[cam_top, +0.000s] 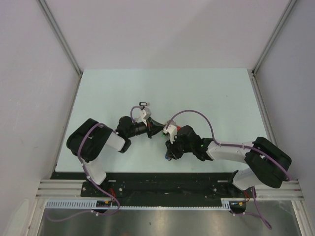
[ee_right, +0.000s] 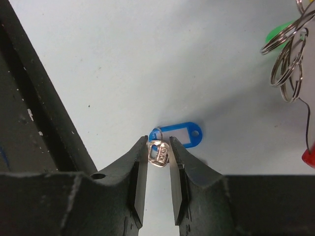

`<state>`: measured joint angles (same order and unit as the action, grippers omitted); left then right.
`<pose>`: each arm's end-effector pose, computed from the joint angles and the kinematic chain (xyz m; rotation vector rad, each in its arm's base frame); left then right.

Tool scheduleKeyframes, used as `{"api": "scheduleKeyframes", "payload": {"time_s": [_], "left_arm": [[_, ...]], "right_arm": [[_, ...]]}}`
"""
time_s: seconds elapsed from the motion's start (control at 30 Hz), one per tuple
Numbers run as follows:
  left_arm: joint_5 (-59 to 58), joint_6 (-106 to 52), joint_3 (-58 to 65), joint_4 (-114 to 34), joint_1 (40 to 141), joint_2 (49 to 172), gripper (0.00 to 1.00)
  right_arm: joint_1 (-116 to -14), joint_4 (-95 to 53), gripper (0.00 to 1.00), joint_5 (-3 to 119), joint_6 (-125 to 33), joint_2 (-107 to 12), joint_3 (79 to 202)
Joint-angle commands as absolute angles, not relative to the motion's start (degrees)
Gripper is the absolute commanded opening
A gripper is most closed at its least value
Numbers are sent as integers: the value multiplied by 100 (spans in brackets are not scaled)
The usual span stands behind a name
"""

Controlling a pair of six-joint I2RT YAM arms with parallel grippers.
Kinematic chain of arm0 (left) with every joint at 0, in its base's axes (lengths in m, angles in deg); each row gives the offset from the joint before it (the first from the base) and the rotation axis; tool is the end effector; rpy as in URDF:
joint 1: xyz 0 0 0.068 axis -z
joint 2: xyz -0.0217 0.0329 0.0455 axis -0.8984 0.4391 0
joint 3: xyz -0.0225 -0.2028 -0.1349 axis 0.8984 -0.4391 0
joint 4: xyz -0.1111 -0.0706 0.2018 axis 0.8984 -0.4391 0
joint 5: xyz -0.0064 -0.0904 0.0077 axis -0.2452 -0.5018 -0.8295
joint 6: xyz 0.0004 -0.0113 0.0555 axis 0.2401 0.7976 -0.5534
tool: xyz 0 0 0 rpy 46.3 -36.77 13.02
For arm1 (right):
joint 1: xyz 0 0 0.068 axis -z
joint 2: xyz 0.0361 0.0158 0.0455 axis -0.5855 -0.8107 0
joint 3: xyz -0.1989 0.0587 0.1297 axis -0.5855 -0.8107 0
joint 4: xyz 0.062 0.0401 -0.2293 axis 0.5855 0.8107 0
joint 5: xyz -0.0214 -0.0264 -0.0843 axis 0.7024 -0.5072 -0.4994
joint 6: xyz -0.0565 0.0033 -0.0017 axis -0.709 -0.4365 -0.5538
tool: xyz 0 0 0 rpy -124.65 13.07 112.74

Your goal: Put the keys on the keyring

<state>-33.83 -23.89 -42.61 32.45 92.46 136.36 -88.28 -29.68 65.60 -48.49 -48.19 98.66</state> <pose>0.2383 -0.1593 0.1432 0.7828 1.5112 -1.1467 0.1540 0.2175 0.1487 -1.1051 2.0987 0.8059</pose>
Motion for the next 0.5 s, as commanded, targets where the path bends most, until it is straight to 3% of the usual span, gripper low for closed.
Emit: {"api": "scheduleKeyframes", "payload": {"time_s": [0.0,0.37,0.47], "left_arm": [[-3402,-2455,-4266,3813,9190,13703,0],[-3454,-2376,-4248,3874,9199,13783,0],[-3472,-2358,-4231,3874,9190,13800,0]], "right_arm": [[-8857,-3412,28,6503,-4795,-5091,9949],[-8875,-3421,25,6617,-4927,-5523,10063],[-8910,-3360,18,6617,-4988,-5584,10116]]}}
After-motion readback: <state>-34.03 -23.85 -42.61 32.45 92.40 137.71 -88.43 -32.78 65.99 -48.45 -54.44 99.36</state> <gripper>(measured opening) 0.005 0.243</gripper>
